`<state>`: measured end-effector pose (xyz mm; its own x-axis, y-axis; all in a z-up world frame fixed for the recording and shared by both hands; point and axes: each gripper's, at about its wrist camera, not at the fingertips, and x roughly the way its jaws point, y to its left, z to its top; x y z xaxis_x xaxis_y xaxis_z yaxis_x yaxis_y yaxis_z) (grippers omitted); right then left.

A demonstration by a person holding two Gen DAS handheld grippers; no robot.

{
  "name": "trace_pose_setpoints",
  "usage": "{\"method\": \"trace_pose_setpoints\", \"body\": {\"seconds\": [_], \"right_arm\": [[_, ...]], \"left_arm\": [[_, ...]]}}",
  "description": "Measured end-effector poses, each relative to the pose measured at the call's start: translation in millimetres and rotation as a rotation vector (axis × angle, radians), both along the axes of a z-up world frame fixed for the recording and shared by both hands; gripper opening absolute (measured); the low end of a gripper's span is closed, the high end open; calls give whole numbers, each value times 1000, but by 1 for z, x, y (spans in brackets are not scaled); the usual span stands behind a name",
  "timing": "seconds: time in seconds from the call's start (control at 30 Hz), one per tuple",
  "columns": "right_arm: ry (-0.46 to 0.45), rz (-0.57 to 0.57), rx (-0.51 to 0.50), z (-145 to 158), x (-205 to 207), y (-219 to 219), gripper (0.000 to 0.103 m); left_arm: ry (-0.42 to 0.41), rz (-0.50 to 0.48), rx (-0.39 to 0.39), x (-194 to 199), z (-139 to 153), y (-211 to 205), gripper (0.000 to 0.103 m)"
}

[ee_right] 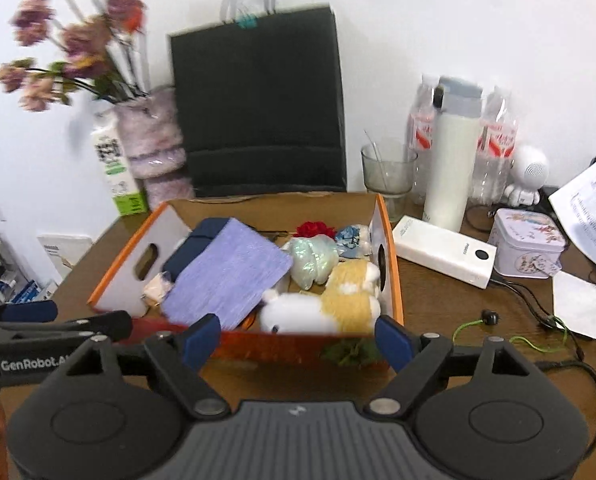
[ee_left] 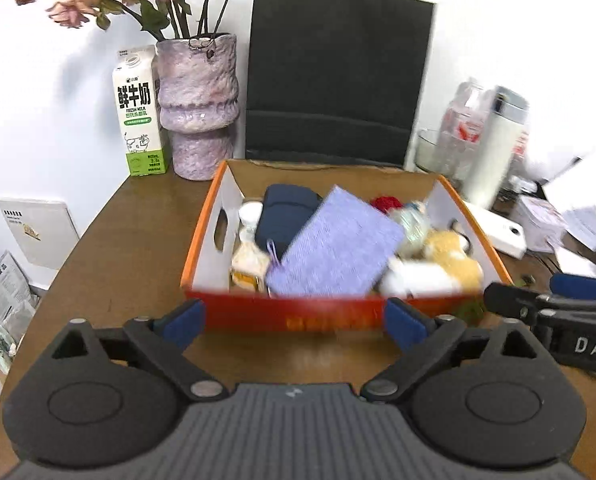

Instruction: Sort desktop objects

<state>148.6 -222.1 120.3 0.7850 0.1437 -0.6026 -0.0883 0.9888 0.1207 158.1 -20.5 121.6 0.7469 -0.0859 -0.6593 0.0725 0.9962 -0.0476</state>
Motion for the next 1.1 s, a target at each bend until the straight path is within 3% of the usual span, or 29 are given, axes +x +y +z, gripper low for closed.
{"method": "trace_pose_setpoints", "body": {"seconds": [0.2,0.3,0.43,0.57,0.73,0.87,1.1], "right_arm": [[-94,49,-28,-27,-92,4,90],[-120,42,-49,-44,-131,9,93],[-114,35,-51,-69,-169,13,94],[-124,0,-73,-88,-197,17,94],[-123,6,-114,-99,-210,25,94],[-82,31,-102,-107,-199,30,94],[-37,23,-113,-122,-178,33,94]], "left_arm": [[-94,-34,36,-91,-29,7,103],[-139,-9,11,-132,-41,14,103],[-122,29,-34,-171,-62,20,103],[-138,22,17,-197,-75,19,103],[-145,-3,33,-206,-87,18,103],[-82,-15,36,-192,-102,17,103],[-78,-20,46,-180,-118,17,103]]}}
